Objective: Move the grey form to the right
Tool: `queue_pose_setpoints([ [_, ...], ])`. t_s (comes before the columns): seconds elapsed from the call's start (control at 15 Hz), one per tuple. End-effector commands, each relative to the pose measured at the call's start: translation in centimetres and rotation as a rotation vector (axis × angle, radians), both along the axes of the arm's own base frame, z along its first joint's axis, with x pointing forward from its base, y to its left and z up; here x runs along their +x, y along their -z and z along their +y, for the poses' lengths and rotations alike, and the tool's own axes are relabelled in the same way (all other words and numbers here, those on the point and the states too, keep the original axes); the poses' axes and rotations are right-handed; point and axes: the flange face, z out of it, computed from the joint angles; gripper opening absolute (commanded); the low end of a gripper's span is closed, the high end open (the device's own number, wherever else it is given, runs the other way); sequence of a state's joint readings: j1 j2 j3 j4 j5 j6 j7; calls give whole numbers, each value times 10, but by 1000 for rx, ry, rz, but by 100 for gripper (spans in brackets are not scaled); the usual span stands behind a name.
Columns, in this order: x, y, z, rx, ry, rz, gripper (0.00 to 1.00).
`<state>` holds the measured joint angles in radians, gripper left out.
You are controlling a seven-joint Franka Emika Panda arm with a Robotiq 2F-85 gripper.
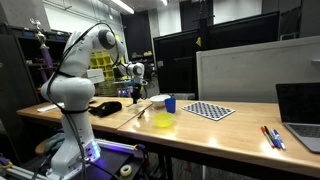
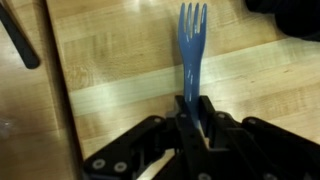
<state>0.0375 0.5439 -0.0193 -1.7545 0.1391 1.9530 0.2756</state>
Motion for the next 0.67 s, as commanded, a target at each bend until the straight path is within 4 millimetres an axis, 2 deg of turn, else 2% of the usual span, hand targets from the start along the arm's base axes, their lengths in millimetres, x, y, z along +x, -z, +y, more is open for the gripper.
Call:
queue_pose_setpoints([
  [0.0,-18,-37,-4,-34,34,-15,4],
  [0.27,-37,-65,-7,-45,74,-29,4],
  [0.6,-64,-95,0,-64,120,-46,4],
])
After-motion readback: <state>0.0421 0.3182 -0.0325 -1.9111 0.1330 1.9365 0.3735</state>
